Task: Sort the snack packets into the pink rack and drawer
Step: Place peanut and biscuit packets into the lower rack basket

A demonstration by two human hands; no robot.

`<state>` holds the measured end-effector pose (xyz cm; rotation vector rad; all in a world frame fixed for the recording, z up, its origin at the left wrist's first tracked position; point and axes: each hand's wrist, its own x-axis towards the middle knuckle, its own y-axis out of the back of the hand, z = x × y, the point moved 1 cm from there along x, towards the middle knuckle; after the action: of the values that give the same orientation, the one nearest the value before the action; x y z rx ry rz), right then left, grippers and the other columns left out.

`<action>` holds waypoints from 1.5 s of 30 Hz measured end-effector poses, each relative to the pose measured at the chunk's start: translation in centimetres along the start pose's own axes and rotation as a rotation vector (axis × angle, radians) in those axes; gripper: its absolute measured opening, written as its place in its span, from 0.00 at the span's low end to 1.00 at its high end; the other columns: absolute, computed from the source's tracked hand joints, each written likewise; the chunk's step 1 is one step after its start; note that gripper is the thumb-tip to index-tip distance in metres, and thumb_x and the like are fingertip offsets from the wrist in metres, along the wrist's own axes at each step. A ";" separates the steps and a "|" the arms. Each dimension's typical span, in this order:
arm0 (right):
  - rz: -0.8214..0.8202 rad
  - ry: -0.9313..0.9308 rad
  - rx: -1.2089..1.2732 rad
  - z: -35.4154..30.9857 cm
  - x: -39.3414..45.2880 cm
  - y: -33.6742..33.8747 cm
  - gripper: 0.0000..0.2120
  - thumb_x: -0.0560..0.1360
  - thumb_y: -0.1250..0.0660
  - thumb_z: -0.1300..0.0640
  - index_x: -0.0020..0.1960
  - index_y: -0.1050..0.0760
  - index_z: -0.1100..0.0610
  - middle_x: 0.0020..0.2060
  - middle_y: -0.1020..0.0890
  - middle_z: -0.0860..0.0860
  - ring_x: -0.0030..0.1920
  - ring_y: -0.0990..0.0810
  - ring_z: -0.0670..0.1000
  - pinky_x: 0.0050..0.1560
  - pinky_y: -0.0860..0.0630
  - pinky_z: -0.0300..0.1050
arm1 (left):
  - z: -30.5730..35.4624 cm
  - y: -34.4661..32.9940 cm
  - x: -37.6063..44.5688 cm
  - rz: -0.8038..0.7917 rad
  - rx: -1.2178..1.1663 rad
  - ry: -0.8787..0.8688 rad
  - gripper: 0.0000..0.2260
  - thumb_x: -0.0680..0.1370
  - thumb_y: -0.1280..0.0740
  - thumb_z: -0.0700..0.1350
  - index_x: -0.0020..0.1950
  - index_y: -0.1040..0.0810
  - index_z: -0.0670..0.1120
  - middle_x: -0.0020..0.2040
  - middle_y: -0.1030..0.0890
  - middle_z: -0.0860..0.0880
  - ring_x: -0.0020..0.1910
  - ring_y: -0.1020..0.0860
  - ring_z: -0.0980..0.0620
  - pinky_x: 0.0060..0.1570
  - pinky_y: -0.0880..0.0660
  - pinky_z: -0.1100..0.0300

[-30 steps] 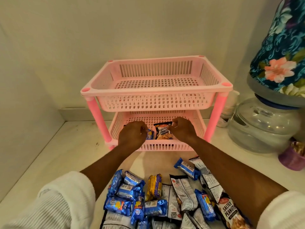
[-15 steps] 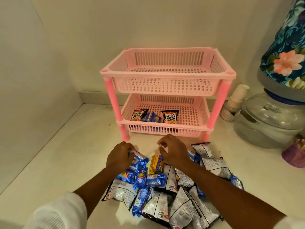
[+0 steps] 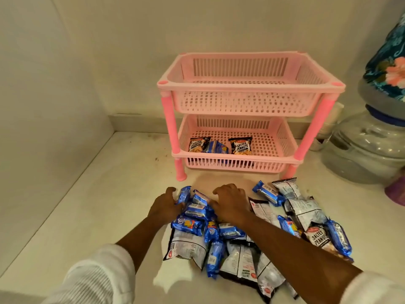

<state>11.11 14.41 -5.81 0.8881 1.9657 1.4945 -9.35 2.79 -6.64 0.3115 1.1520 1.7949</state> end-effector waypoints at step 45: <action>0.560 -0.192 0.267 7.0 0.4 14.4 0.23 0.72 0.27 0.64 0.66 0.26 0.57 0.59 0.26 0.56 0.60 0.23 0.57 0.58 0.24 0.49 | 19.3 5.7 4.1 0.060 -0.343 -0.601 0.19 0.77 0.30 0.46 0.66 0.28 0.45 0.56 0.20 0.49 0.51 0.21 0.50 0.50 0.25 0.57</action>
<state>18.75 21.72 6.23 1.7414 1.8867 1.3662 -2.56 16.50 6.98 0.6302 0.4112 1.7400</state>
